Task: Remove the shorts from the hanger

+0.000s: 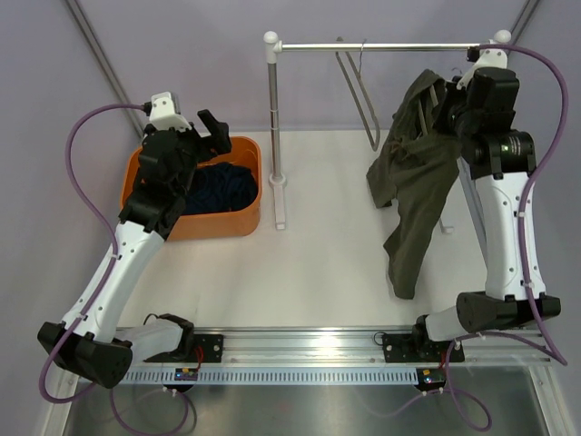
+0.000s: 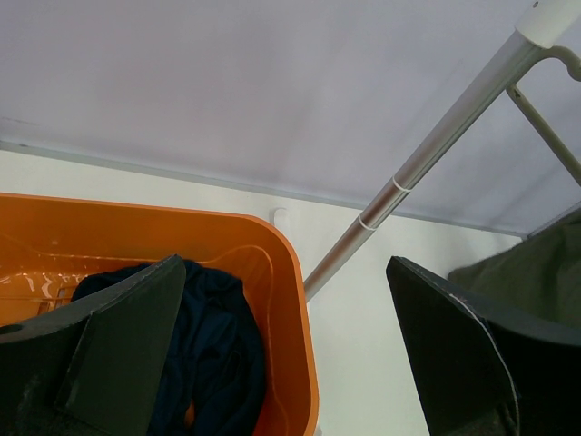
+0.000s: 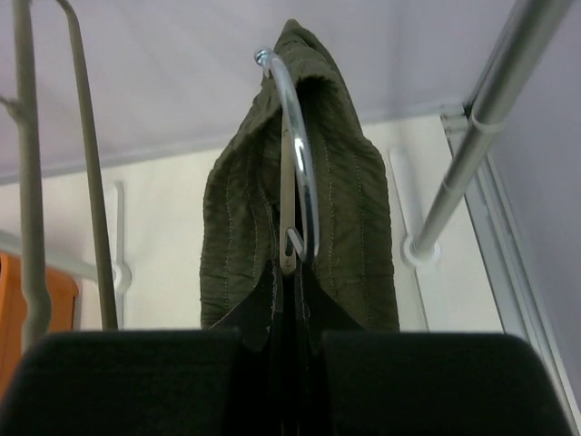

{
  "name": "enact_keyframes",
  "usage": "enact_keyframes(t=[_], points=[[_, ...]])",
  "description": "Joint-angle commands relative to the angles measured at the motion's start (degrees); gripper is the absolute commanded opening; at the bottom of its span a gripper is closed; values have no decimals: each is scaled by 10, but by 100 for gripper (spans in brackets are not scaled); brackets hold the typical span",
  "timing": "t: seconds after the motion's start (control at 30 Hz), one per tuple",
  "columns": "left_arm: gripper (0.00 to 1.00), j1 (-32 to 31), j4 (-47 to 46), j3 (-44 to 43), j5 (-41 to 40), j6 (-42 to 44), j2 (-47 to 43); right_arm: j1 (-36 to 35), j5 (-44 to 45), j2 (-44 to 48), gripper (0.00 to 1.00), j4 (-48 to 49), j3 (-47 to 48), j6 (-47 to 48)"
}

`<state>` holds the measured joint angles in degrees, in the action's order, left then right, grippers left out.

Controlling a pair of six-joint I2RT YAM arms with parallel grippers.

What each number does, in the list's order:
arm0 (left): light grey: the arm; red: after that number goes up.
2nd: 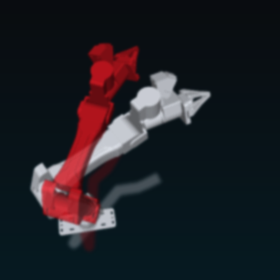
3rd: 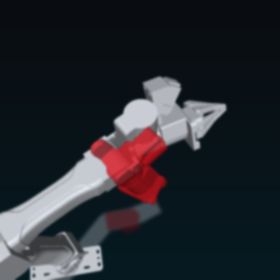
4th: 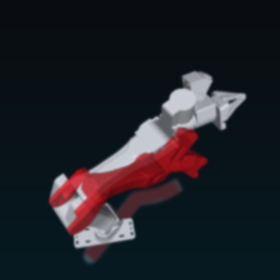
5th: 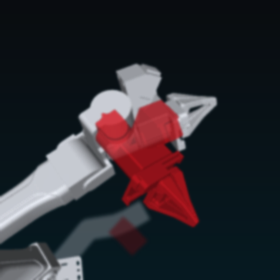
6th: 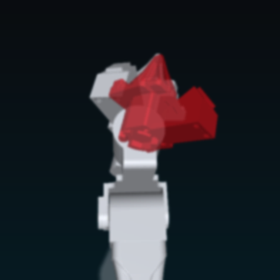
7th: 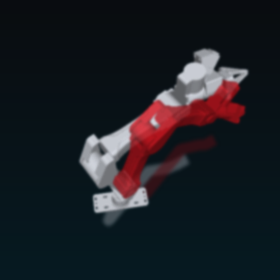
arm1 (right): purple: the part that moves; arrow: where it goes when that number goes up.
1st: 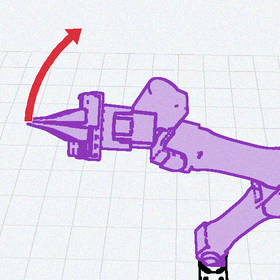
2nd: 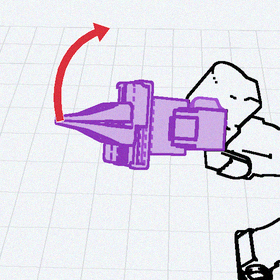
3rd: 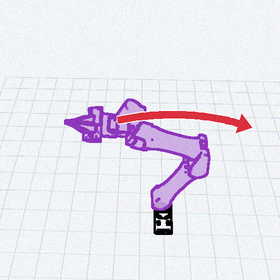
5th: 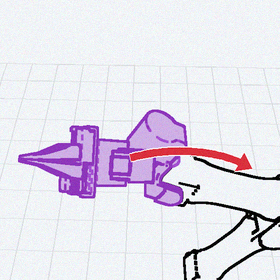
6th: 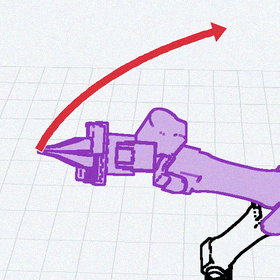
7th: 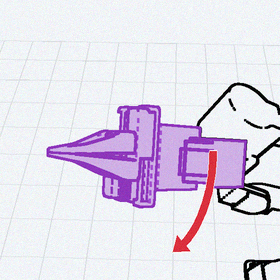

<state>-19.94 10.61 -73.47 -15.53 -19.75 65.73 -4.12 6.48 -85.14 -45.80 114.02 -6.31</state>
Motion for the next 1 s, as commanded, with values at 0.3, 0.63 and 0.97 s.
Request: enact_keyframes(t=[0.3, 0.63, 0.97], points=[[99, 0, -41, -23, 125, 19, -7, 0, -22, 197, 0, -109, -26, -52], [99, 0, -43, -16, 229, -5, -49, 0, -173, 269, 0, -191, 97, -78], [99, 0, -9, -26, 276, -12, -99, 0, -376, 310, 0, -239, 171, -89]])
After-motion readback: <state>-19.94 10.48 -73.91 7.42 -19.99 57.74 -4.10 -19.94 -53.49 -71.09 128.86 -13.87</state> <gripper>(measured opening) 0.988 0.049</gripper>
